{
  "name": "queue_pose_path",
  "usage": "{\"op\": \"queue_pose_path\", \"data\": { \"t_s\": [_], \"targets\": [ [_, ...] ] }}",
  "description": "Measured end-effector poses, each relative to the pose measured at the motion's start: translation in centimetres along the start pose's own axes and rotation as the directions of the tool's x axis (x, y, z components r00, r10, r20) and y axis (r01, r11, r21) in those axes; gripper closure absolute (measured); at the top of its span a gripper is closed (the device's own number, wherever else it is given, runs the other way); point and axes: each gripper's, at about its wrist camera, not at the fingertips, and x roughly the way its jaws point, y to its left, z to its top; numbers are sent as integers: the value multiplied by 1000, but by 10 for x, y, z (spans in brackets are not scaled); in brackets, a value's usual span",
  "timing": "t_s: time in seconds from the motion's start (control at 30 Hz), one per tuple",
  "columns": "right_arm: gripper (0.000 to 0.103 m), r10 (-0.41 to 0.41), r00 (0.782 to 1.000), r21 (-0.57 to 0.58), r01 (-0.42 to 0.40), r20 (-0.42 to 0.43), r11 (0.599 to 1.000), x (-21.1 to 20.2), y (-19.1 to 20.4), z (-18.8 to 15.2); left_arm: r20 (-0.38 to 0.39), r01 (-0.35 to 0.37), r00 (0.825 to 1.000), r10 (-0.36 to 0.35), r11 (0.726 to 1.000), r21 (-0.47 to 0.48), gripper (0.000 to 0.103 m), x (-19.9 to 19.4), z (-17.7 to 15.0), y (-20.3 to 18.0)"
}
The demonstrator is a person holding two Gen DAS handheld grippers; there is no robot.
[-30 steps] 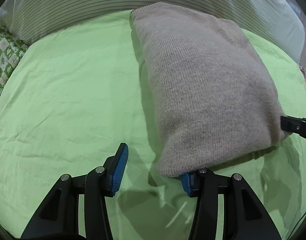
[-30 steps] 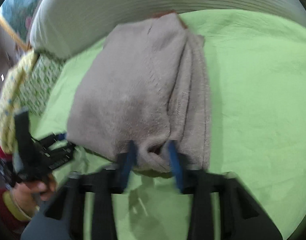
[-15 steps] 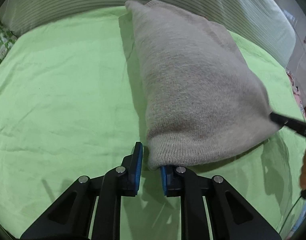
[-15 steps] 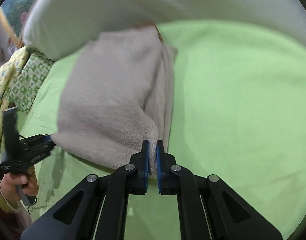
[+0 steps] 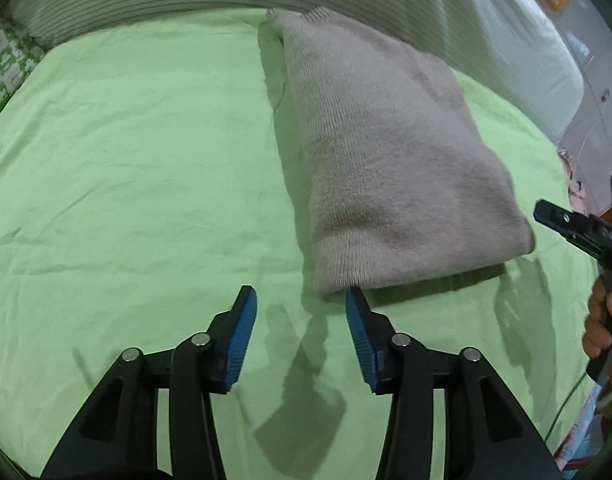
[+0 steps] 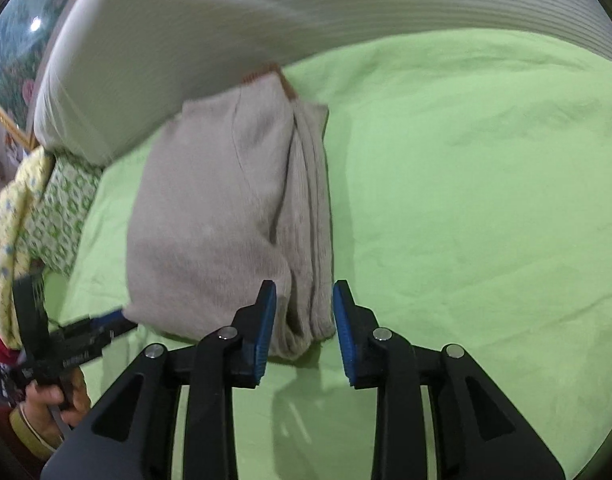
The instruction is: Fold small clothes
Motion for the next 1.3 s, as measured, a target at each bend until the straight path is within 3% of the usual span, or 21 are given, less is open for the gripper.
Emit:
{"op": "queue_pose_path", "data": {
  "t_s": [0.07, 0.3, 0.43, 0.6, 0.73, 0.87, 1.0, 1.1, 1.3],
  "targets": [
    [67, 3, 1000, 4, -3, 9, 1000, 3, 2, 10, 26, 12, 1000, -12, 1000, -21, 45, -10, 4, 4],
    [44, 33, 999, 6, -33, 30, 999, 27, 11, 46, 83, 68, 995, -59, 992, -109, 35, -16, 43, 8],
    [40, 26, 1000, -29, -26, 9, 999, 46, 23, 62, 83, 94, 993, -84, 987, -128, 30, -4, 65, 2],
    [40, -88, 996, -142, 84, -22, 986, 78, 31, 77, 67, 79, 995, -71, 989, -125, 27, 14, 79, -9],
    [40, -161, 987, -134, 157, -17, 978, 97, 9, 83, 67, 77, 995, -69, 989, -123, 21, 27, 85, -10],
    [40, -81, 997, -43, 81, 1, 996, 87, -4, 88, 90, 98, 992, -87, 987, -125, 19, 32, 97, -7],
    [38, 41, 999, 17, -41, 9, 999, 81, -10, 90, 85, 155, 986, -142, 970, -187, 19, 42, 107, 5],
    [38, 7, 1000, -16, -7, -25, 1000, 91, -11, 85, 74, 173, 984, -160, 960, -220, 13, 55, 112, 8],
    [38, 34, 999, 7, -34, -28, 999, 92, -17, 84, 45, 244, 970, -241, 928, -281, 12, 80, 115, 10]
  ]
}}
